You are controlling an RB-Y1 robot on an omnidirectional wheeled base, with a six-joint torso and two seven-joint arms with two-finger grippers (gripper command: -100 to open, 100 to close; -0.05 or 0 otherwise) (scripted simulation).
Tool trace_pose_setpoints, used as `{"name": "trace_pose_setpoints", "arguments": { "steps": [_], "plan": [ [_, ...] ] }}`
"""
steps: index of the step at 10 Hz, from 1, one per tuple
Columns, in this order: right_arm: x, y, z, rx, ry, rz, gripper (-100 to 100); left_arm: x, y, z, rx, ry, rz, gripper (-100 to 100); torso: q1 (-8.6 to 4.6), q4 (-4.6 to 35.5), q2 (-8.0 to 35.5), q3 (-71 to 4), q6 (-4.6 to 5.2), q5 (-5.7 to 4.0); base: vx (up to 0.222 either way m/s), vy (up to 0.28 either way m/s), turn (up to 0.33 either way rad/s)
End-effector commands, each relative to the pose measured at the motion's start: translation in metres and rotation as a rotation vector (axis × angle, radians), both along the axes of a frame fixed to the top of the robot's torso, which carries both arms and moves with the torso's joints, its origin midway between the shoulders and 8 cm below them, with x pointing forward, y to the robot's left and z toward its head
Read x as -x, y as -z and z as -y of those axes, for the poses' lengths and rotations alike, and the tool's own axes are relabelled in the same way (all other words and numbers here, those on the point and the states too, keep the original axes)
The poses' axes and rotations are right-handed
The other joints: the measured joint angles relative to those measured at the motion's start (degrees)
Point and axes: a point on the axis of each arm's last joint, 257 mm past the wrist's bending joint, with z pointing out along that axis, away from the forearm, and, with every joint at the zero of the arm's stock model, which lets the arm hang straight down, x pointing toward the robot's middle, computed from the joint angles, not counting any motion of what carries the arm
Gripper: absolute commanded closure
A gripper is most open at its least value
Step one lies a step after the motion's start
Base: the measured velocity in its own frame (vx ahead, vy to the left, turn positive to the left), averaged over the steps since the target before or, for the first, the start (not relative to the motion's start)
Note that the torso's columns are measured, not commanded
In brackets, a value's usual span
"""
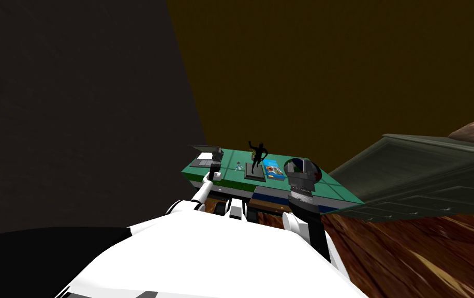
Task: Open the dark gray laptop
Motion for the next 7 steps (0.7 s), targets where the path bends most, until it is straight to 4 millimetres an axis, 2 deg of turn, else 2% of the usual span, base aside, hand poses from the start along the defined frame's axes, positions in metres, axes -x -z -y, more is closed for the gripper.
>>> {"name": "trace_pose_setpoints", "arguments": {
  "steps": [1,3,4,5,7],
  "plan": [
    [0.000,0.000,0.000,0.000,0.000,0.000,0,0.020,0.013,-0.007,-0.003,-0.010,0.018,100,-0.14,0.1,0.1,0.0,0.09,-0.08,0.003,0.004,-0.012],
    [0.000,0.000,0.000,0.000,0.000,0.000,0,0.026,0.006,-0.007,-0.005,-0.012,0.056,100,-0.10,0.0,0.2,0.1,0.04,0.02,0.000,0.000,0.000],
    [0.000,0.000,0.000,0.000,0.000,0.000,0,0.040,0.018,-0.009,-0.007,-0.014,0.055,100,-0.10,0.0,0.1,0.1,0.10,0.01,0.000,0.000,0.000],
    [0.000,0.000,0.000,0.000,0.000,0.000,0,0.045,0.013,-0.009,-0.009,-0.015,0.082,100,-0.13,-0.1,0.0,0.1,0.14,0.04,0.000,0.000,0.000],
    [0.000,0.000,0.000,0.000,0.000,0.000,0,0.048,0.010,-0.009,-0.009,-0.015,0.096,100,-0.24,0.0,0.0,0.0,0.17,-0.08,0.000,0.000,0.000]
  ]
}}
